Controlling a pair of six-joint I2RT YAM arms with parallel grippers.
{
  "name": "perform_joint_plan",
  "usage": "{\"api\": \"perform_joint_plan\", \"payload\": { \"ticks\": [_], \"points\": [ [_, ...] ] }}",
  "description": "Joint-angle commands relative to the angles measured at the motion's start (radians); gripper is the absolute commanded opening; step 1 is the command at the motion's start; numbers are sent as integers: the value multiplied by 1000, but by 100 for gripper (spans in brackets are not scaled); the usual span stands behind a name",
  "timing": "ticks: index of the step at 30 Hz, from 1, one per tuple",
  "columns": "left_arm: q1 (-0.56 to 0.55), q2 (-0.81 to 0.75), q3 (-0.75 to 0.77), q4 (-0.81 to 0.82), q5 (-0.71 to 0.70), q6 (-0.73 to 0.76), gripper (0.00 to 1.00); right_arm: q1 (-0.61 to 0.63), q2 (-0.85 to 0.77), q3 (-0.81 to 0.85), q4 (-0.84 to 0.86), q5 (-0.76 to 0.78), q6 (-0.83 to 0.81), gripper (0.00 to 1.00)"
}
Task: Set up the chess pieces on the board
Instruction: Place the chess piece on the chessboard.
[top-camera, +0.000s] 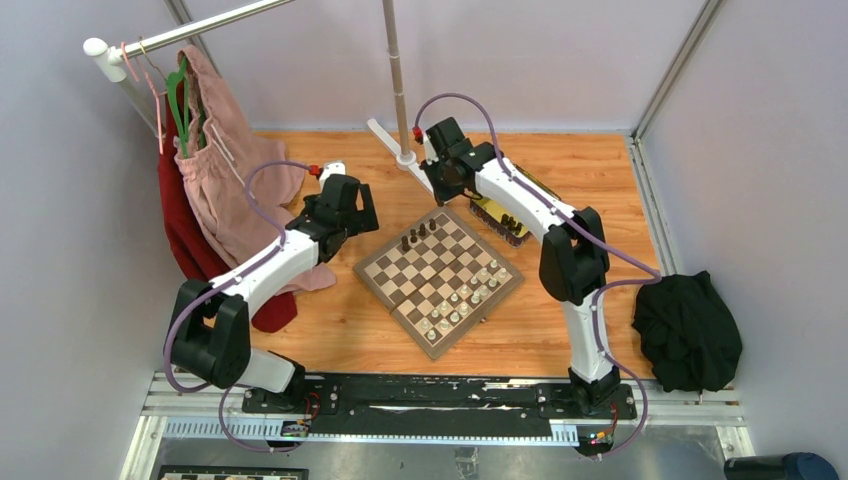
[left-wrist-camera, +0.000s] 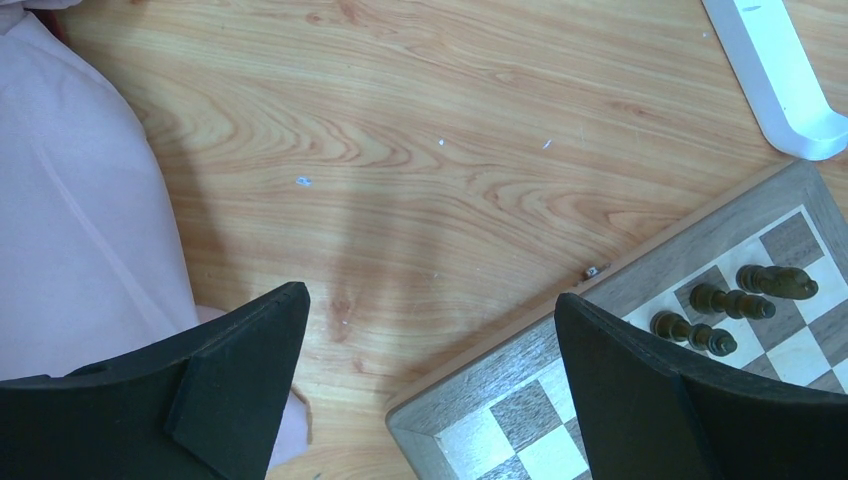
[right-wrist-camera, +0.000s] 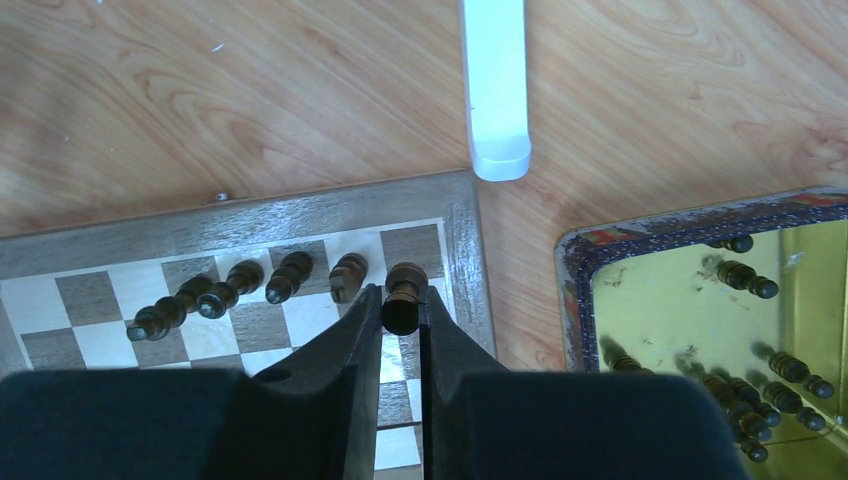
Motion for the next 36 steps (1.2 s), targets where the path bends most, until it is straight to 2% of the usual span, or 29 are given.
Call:
{"api": "perform_joint_plan", "payload": {
  "ticks": [1, 36],
  "points": [
    [3, -26, -17, 15, -1, -11, 100, 21, 11, -23, -26, -18, -17, 0],
    [3, 4, -1, 18, 1, 16, 100, 14, 122, -11, -17, -29, -31, 0]
  ]
}}
